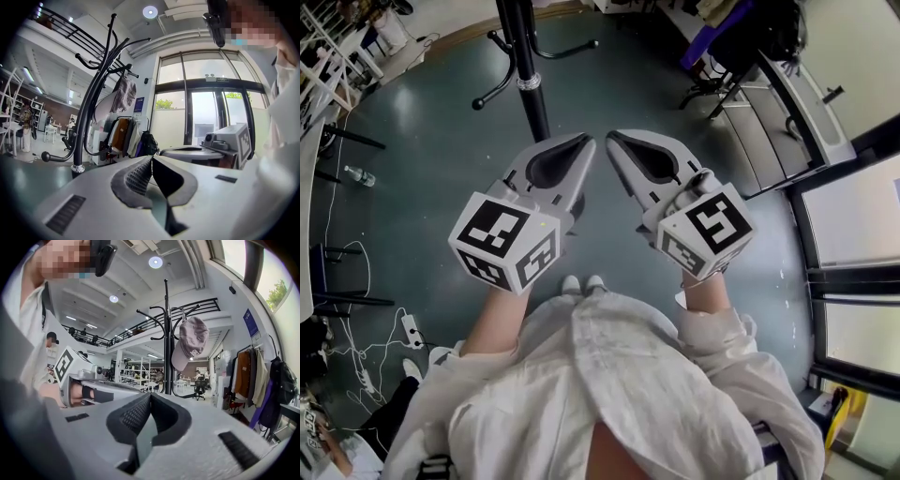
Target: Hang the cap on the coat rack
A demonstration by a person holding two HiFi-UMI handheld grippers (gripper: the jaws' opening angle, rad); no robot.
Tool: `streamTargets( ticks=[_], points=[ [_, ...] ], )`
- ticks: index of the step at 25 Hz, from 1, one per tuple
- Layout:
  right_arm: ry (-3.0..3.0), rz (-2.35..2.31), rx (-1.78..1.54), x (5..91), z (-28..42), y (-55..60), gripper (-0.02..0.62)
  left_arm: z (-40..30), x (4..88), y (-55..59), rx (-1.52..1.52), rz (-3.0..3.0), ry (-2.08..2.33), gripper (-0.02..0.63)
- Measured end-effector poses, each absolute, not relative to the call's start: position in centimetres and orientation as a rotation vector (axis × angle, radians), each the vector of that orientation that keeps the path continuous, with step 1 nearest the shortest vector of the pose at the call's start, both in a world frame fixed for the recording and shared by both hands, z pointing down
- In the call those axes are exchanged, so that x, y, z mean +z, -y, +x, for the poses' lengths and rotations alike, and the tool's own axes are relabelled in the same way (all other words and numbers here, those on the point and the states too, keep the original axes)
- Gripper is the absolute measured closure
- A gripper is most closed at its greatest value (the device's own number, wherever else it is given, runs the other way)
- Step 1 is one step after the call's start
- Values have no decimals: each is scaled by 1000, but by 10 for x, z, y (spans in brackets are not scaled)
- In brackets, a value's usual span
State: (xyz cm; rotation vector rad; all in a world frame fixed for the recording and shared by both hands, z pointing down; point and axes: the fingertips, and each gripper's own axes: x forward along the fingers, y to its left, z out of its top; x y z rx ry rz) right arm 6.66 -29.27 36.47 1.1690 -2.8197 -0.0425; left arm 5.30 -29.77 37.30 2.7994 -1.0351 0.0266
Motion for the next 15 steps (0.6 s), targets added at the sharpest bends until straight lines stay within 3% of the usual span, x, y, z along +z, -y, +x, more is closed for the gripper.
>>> streamTargets(
  ticks=[15],
  points=[
    [2775, 1021, -80, 371, 58, 290, 592, 41, 383, 293, 59, 2798, 993, 589]
  ],
)
